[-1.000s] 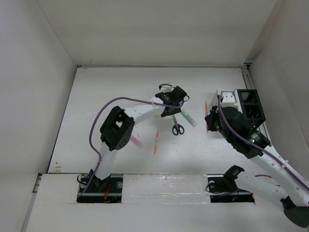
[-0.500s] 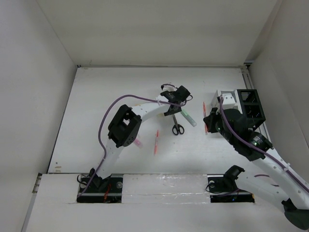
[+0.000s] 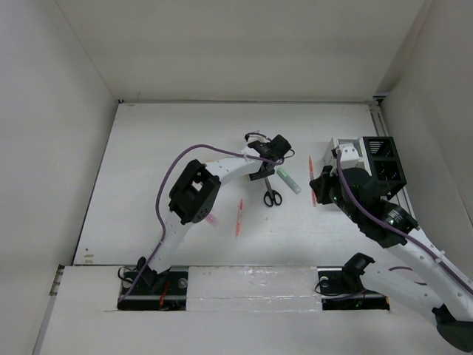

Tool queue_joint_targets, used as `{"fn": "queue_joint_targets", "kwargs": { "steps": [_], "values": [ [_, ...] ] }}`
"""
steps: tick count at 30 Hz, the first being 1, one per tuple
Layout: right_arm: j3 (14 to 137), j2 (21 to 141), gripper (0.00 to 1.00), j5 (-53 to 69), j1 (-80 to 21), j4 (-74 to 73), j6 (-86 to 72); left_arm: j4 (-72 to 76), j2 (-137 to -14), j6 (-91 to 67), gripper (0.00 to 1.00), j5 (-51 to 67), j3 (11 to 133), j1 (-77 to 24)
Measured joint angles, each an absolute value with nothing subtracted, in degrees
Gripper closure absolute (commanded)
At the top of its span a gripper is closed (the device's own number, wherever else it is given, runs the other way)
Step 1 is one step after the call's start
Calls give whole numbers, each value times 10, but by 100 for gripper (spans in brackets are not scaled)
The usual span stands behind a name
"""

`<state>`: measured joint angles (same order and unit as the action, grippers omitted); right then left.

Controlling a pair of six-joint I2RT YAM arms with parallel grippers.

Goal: Sort the stationery into containers
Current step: Close the pen cap on the pen.

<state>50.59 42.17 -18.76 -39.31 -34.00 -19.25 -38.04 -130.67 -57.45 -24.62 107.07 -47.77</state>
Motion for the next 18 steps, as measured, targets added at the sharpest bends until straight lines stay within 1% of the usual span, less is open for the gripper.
{"fn": "queue_joint_targets", "kwargs": {
  "steps": [4, 7, 11, 15, 16, 18],
  "values": [
    [506, 417, 100, -186, -395, -340, -192, -382, -1313, -578, 70, -251, 1071, -478],
    [506, 416, 100, -184, -395, -339, -192, -382, -1316, -580, 70, -253, 1075, -478],
    [506, 415, 100, -182, -395, -339, -192, -387, -1323, -580, 76, -254, 1086, -478],
    [506, 412, 100, -182, -395, -339, -192, -389, -1328, -579, 88, -256, 1094, -478],
    [506, 411, 100, -182, -395, -339, -192, -392, -1329, -579, 99, -256, 1094, -478],
    [505, 410, 100, -181, -395, -339, -192, -392, -1329, -579, 100, -256, 1095, -478]
  ]
}}
